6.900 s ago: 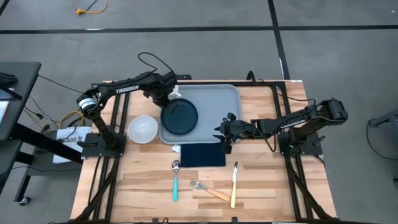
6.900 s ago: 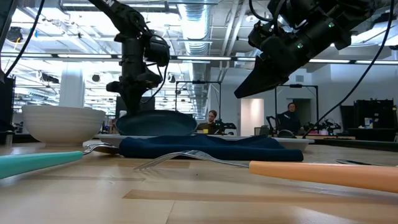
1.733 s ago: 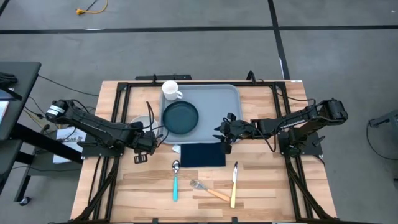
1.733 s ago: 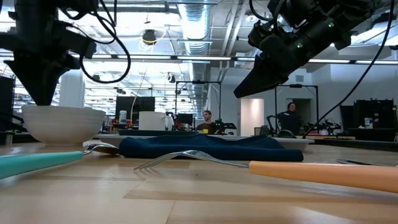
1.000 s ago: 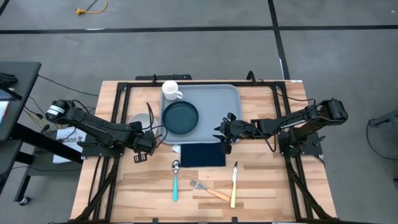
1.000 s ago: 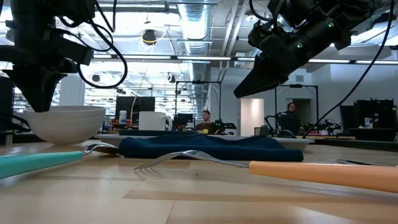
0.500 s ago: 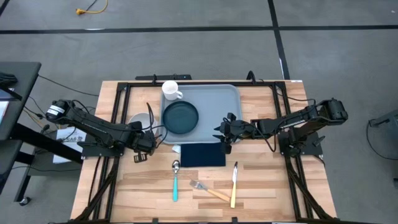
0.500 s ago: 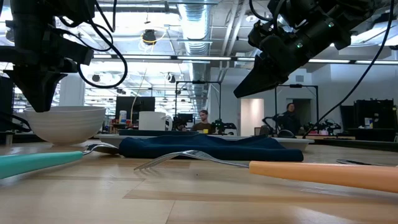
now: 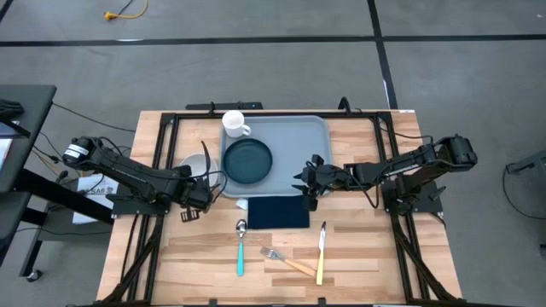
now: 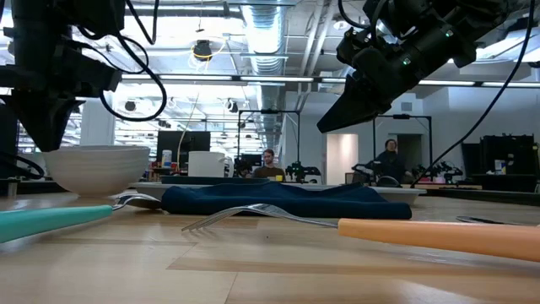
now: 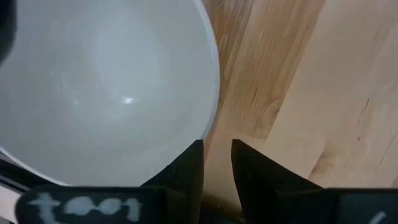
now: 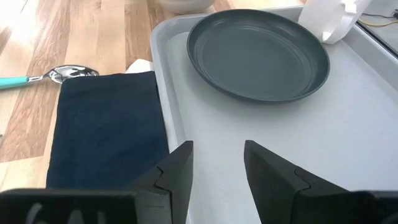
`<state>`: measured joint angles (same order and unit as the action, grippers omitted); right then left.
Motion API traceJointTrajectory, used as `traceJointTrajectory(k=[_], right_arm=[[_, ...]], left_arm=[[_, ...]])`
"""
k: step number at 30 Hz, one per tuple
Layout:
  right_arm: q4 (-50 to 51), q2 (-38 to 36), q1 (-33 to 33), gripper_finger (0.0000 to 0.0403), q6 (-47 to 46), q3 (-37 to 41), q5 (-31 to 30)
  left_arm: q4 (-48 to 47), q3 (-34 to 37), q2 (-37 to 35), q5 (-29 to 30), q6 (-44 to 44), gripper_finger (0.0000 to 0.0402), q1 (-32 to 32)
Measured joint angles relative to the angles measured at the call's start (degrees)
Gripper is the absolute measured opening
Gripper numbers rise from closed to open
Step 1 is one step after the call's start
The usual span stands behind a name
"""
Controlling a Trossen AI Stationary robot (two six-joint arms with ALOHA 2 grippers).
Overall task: Set up tray
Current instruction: Put the white bowl on the black plate
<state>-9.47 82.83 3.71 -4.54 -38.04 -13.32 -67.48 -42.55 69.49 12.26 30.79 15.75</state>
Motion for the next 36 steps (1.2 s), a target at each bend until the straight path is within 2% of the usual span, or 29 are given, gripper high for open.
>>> traceJointTrajectory(k=[13,22,28,36], right_arm=[[0.00,0.00,0.01,0.0134,0.00,0.00,0.01],[0.00,0.00,0.01,0.0134,0.00,0.00,0.02],[0.00,0.00,0.00,0.0134,0.00,-0.02,0.02],[0.02,0.00,0.01,0.0134,0.00,-0.01,0.02]], left_arm=[[-2.52,-7.41,-0.04,6.46,-4.68,0.0075,0.00],[-2.67,-7.47,1.37,6.02,-5.18,0.0075,0.00],[-2.30,-7.47,5.40,6.20,-7.18,0.0075,0.00],[-3.55,-7.45,6.43,12.86,-7.05,0.0075,0.00]])
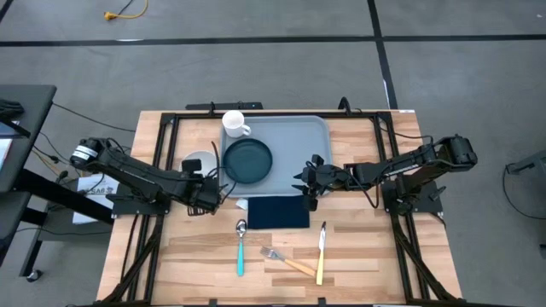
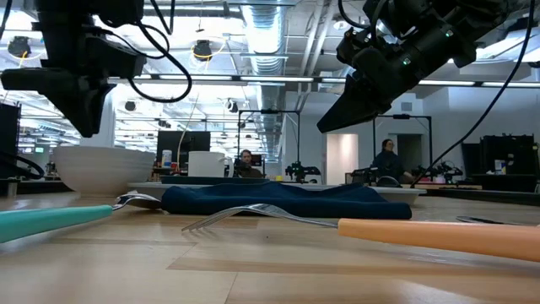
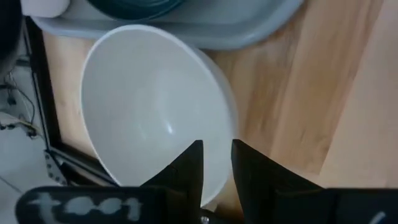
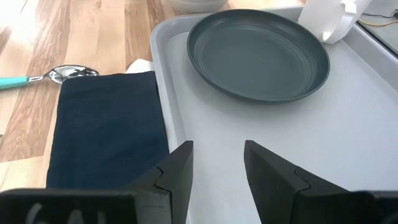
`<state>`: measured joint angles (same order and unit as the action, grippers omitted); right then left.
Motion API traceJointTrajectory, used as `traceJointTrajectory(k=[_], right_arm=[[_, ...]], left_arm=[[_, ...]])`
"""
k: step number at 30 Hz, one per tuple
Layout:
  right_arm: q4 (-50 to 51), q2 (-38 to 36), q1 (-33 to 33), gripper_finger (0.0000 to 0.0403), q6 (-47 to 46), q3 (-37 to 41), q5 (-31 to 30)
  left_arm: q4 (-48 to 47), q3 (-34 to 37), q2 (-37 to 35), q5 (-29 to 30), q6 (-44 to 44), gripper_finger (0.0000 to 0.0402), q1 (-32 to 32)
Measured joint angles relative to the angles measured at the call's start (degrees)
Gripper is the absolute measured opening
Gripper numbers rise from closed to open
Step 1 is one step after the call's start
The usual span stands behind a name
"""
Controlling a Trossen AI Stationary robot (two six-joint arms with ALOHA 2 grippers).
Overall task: Set up tray
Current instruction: Put the white bowl on the black plate
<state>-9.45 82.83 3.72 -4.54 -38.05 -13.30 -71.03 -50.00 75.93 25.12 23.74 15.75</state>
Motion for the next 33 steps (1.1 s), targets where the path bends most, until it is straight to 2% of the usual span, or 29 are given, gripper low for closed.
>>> traceJointTrajectory(k=[12,17,21,23,33], right_arm=[[0.02,0.00,-0.01,0.0134,0.00,0.01,0.00],[0.02,0.00,-0.01,0.0134,0.00,0.01,0.00],[0.04,0.00,0.01,0.0134,0.01,0.00,0.00],[0.04,0.00,-0.01,0.0134,0.00,0.01,0.00],[0.07,0.00,-0.01,0.0134,0.00,0.01,0.02]], left_arm=[[-1.53,0.00,-0.23,-2.13,2.36,0.0080,0.00],[-1.55,0.00,-0.23,-1.43,2.46,0.0109,0.02],[-1.67,0.00,-0.23,3.68,4.62,0.0137,0.02],[-1.82,0.00,-0.23,4.05,4.64,0.0146,0.00],[-1.23,0.00,-0.23,-3.35,5.06,0.0154,0.45]])
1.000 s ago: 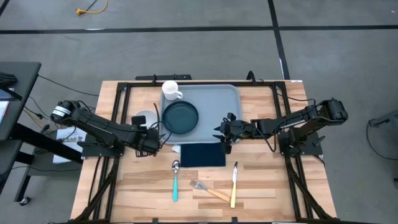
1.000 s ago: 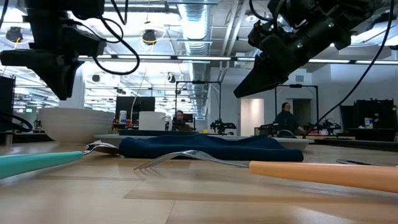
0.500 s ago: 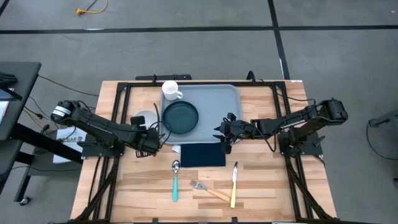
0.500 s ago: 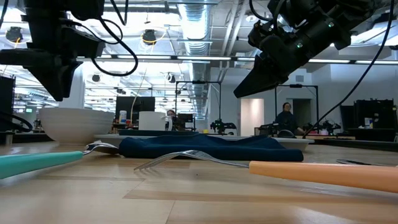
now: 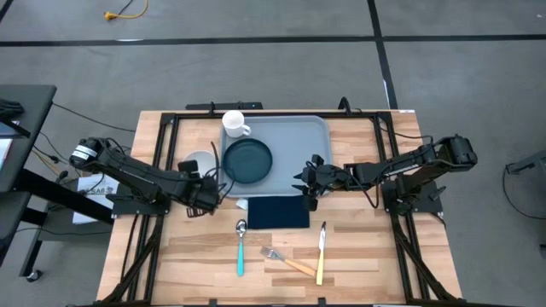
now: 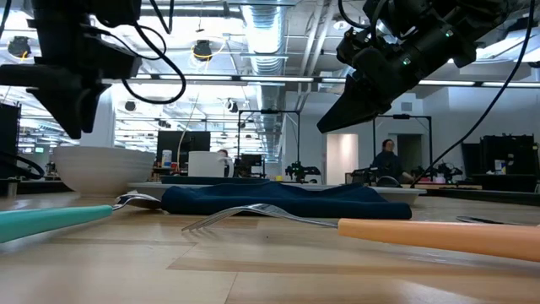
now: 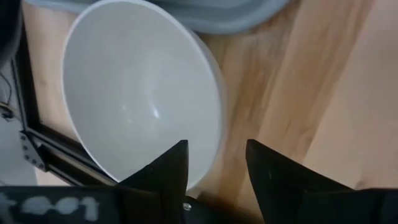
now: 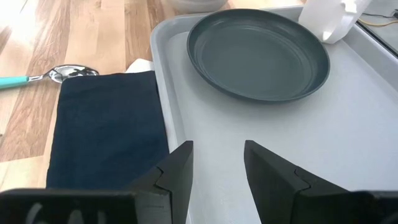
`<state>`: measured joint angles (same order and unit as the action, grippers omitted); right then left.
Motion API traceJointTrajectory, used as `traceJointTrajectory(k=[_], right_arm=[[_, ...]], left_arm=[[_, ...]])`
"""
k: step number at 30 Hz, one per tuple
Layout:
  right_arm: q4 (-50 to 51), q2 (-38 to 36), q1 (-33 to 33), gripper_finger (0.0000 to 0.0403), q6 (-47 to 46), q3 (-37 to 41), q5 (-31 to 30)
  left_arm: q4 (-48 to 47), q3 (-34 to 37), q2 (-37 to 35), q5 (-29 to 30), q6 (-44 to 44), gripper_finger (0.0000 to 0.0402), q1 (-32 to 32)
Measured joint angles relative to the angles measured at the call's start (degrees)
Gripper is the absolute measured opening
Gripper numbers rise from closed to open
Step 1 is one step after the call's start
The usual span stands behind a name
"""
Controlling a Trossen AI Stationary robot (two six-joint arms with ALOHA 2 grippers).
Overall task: Set up tray
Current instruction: Put the white bowl on the black plate
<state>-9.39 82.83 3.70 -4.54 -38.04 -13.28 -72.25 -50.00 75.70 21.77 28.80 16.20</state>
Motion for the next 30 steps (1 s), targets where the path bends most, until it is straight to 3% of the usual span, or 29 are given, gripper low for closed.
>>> traceJointTrajectory(k=[24,30], right_arm=[[0.00,0.00,0.02,0.0134,0.00,0.00,0.00],[-0.02,0.00,0.01,0.0134,0.00,0.00,0.00]], left_arm=[[4.17,8.10,0.02,1.47,-0.61,0.0153,-0.20],[4.29,8.31,0.07,1.56,-0.59,0.0132,-0.23]])
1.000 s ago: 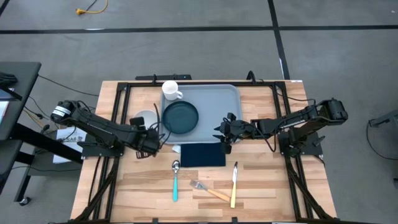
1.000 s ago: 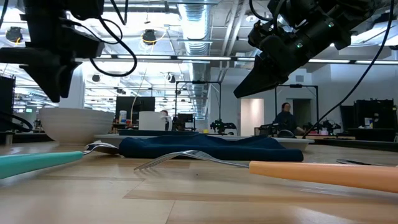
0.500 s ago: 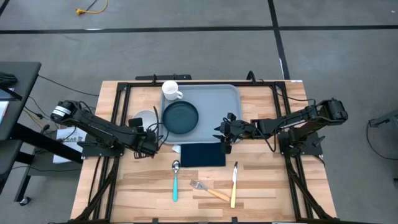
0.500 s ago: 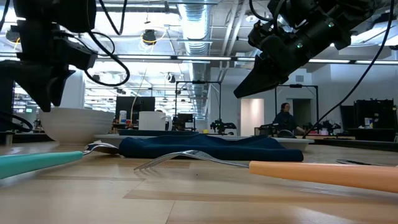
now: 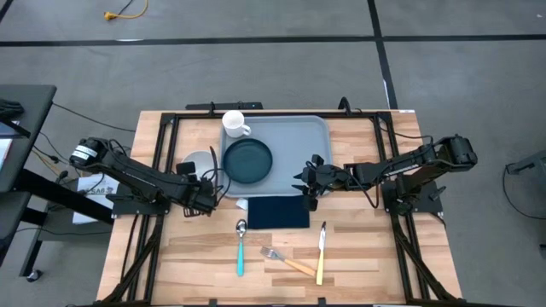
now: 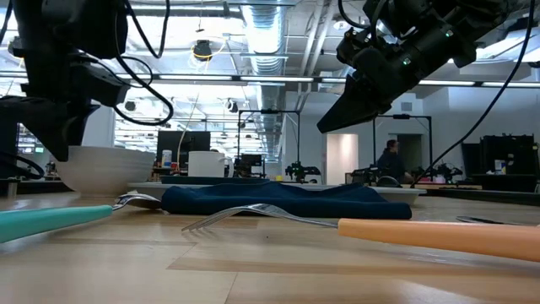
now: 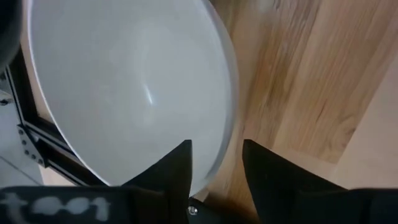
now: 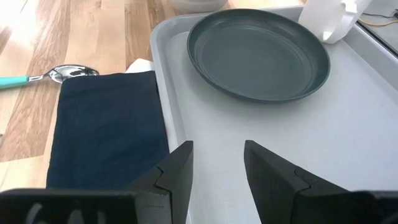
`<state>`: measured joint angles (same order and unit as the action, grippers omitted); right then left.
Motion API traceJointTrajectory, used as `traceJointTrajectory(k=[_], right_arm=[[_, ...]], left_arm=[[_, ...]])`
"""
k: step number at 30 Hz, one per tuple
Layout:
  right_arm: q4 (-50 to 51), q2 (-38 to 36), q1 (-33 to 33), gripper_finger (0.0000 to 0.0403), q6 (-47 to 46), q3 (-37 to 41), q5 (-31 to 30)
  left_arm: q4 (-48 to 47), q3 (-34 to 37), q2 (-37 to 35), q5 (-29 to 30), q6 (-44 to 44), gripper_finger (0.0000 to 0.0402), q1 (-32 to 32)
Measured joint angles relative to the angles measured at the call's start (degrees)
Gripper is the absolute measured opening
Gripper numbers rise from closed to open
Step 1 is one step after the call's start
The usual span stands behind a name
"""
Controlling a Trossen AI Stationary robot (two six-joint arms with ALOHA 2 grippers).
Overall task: Set up tray
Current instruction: Put the white bowl on the black plate
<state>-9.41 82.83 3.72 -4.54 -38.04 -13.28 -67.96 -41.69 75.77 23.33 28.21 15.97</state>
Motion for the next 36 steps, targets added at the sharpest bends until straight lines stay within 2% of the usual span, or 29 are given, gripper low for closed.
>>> traceJointTrajectory(k=[10,15,19,24,28,36], right_arm=[[-0.01,0.00,0.00,0.0134,0.02,0.00,0.02],[-0.02,0.00,-0.01,0.0134,0.02,0.00,0.02],[-0.07,0.00,0.01,0.0134,0.02,0.00,0.00],[-0.39,0.02,0.01,0.0134,0.04,0.00,0.02],[-0.41,0.01,0.00,0.0134,0.04,0.00,0.00],[-0.32,0.00,0.00,0.0134,0.49,0.00,0.00]], left_arm=[[-0.21,-0.02,0.00,0.28,0.81,0.0011,0.00],[-4.04,-1.99,0.00,1.90,2.86,0.0003,0.03],[-8.68,-7.04,0.00,2.64,2.29,0.0002,0.02],[-7.67,-14.82,0.00,3.86,-5.70,0.0002,-1.57],[-3.15,-20.03,0.00,3.56,-14.90,0.0001,-5.56],[10.83,-24.37,0.73,-9.86,-33.63,0.0001,-19.59]])
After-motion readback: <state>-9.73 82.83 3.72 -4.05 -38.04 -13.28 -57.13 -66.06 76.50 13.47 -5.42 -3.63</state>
